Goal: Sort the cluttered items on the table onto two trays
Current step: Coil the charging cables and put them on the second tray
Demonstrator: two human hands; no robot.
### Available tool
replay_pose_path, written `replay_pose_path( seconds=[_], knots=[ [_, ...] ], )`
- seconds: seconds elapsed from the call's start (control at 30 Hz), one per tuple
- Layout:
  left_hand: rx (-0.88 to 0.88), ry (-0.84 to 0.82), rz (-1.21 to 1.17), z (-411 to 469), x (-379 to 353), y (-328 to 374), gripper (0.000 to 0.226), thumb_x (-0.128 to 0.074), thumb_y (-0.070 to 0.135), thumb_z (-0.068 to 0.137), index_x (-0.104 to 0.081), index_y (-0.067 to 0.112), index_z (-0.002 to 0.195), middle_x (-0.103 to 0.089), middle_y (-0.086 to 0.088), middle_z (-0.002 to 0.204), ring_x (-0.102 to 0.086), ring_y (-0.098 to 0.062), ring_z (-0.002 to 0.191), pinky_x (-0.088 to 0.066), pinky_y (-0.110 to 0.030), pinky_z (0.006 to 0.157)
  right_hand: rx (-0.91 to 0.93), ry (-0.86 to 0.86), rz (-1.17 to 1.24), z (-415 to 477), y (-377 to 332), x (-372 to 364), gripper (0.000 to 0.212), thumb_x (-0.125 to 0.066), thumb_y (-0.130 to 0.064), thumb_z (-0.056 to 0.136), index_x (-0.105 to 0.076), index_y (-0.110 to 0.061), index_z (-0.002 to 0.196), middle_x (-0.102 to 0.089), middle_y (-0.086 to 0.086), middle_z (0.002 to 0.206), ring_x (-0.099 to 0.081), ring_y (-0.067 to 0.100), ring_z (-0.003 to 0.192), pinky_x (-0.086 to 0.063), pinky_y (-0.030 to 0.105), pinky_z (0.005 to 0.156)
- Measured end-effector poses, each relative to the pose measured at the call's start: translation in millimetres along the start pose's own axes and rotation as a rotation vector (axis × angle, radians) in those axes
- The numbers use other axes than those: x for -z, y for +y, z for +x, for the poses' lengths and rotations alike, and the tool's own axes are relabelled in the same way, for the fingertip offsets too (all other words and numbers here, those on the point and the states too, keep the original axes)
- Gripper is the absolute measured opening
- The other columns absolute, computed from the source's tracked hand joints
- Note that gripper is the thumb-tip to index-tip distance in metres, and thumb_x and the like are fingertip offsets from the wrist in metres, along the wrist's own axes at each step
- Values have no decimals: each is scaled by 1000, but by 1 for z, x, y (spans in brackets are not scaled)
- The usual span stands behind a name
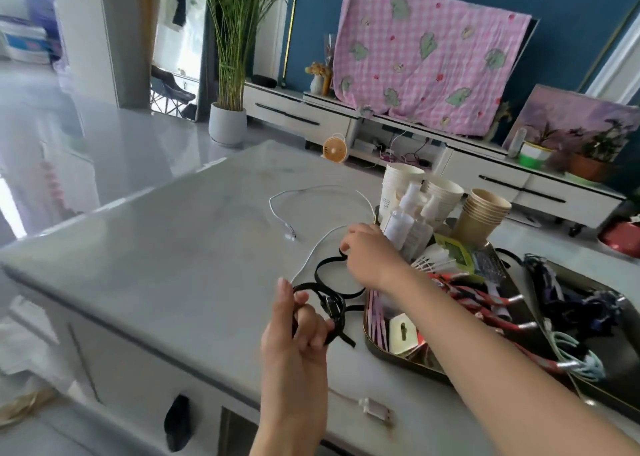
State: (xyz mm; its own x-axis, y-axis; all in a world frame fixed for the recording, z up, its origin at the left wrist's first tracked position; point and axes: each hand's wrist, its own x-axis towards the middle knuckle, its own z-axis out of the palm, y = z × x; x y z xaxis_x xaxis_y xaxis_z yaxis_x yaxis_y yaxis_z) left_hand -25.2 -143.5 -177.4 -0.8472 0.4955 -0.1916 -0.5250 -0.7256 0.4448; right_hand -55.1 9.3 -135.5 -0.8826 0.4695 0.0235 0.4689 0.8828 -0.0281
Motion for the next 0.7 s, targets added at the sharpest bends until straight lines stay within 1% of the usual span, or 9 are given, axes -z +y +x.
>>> replay_pose_path(
  seconds=[0.07, 0.13, 0.23, 0.3, 0.37, 0.43, 0.57, 0.63, 0.7],
  knots=[
    [28, 12, 22, 5, 1, 1, 29, -51, 40, 74, -47, 12, 70, -20, 7, 39, -23, -7, 34, -35, -25, 55, -24, -77, -123, 17, 1, -4, 37, -38, -4, 90, -56, -4, 122, -37, 13, 142, -30, 30, 129, -25, 31, 108],
    [58, 19, 30, 9, 3, 0, 30, -51, 39, 71, -47, 10, 70, -21, 6, 39, -24, -8, 33, -34, -27, 56, -64, -135, -148, 30, 2, -6, 33, -37, -5, 90, -57, -2, 116, -42, 15, 136, -33, 32, 126, -29, 32, 104],
    [85, 23, 48, 14, 5, 0, 29, -52, 37, 69, -49, 8, 70, -23, 5, 39, -25, -9, 33, -32, -29, 58, -93, -49, 84, 41, 5, -5, 21, -38, 2, 86, -58, 2, 88, -54, 17, 102, -44, 34, 108, -38, 32, 86],
    [98, 29, 72, 15, 4, 1, 29, -52, 37, 69, -49, 9, 70, -23, 5, 38, -25, -9, 32, -33, -29, 57, -69, 74, 302, 40, 8, -3, 28, -36, 6, 85, -61, 8, 98, -57, 21, 110, -47, 37, 113, -39, 36, 95],
    [111, 30, 82, 15, 0, -1, 29, -51, 37, 68, -48, 8, 70, -23, 5, 37, -26, -8, 31, -33, -29, 57, -70, 172, 438, 32, 10, 3, 38, -34, 4, 90, -61, 3, 118, -57, 16, 127, -47, 27, 124, -34, 25, 103],
    [121, 36, 77, 14, -4, -2, 29, -51, 36, 67, -48, 7, 69, -24, 4, 35, -26, -9, 29, -32, -30, 57, -70, 178, 486, 25, 15, 2, 39, -35, 1, 93, -60, -5, 122, -58, 8, 130, -49, 19, 124, -31, 16, 97],
    [141, 47, 73, 9, -14, -6, 29, -52, 34, 68, -49, 5, 67, -24, 3, 33, -25, -10, 27, -25, -31, 56, -40, 9, 164, 27, 18, -9, 35, -41, -1, 89, -67, -8, 112, -56, 12, 129, -44, 26, 125, -34, 25, 104],
    [140, 49, 67, 12, -19, -6, 30, -50, 31, 80, -50, 4, 67, -24, 3, 34, -25, -10, 27, -27, -31, 56, -52, -65, -26, 30, 17, -13, 36, -39, -7, 91, -62, -6, 118, -52, 12, 131, -40, 28, 126, -32, 29, 104],
    [126, 43, 65, 16, -22, -6, 35, -43, 29, 92, -50, 4, 68, -24, 3, 35, -26, -10, 28, -31, -31, 56, -76, -127, -99, 32, 14, -14, 34, -38, -7, 90, -59, -4, 116, -54, 15, 127, -45, 31, 121, -37, 31, 98]
  ],
)
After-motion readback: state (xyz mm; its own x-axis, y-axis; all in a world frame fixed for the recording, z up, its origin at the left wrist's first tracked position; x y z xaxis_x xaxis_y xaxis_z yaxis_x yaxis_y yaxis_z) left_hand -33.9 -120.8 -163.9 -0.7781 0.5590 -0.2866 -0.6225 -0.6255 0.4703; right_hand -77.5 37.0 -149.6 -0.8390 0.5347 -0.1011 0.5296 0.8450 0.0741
